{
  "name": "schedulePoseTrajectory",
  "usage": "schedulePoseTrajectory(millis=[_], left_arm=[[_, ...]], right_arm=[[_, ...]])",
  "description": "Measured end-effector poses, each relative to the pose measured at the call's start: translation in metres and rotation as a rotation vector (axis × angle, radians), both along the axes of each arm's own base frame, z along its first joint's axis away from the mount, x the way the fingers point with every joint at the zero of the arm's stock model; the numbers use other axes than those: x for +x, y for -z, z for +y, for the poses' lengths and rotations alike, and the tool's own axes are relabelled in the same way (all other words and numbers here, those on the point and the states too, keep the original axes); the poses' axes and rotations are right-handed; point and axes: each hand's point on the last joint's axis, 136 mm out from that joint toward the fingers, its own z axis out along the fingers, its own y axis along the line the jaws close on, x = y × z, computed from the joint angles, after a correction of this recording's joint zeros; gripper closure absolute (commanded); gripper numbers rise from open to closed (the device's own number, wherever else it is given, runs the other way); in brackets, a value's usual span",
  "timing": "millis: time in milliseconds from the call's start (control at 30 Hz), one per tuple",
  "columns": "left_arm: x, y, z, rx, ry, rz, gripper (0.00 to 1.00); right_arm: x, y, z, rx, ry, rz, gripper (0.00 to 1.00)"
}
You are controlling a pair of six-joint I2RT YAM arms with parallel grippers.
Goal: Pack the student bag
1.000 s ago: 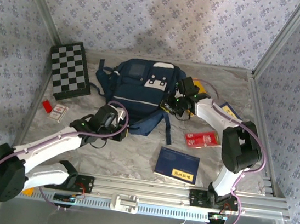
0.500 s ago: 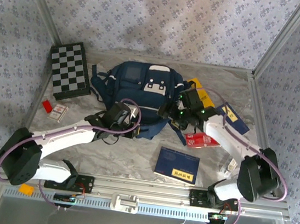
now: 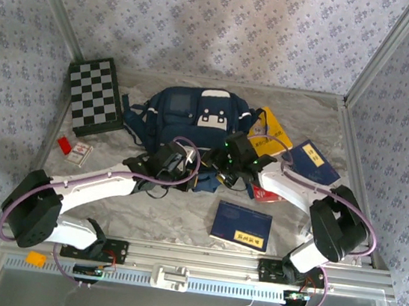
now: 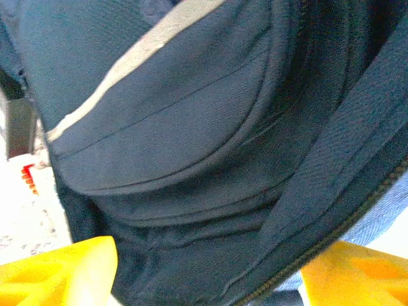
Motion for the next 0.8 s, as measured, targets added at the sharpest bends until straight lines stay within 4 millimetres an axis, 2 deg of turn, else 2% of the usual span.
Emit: schedulePoseTrajectory(millis=[133,300,400,567,700,800], left_arm=[[0.0,0.0,0.0,0.001,0.002,0.0,1.0],[-0.003,0.003,0.002,0.021,0.017,0.0,1.0],[-0.005,0.004,0.007,0.043,0.026,-0.002,1.0],[-0.003,-0.01,0.022,0.049,-0.011,-0.046,1.0],[0.006,-0.017,0.052,0.043,-0.097,-0.062,1.0],[0.015,-0.01,0.081,0.06,-0.18,-0.041,1.0]], right_arm=[[0.0,0.019,-0.001,-0.043,0.021,0.029,0.45],[0.002,0.031,-0.004,-0.075,0.024,0.039,0.83],[0.002,0.03,-0.005,-0.091,0.013,0.034,0.98],[0.005,0.014,-0.014,-0.105,-0.003,-0.005,1.0],[0.013,-0.001,-0.031,-0.109,0.004,-0.042,1.0],[0.015,-0.007,-0.044,-0.131,-0.011,-0.064,1.0]])
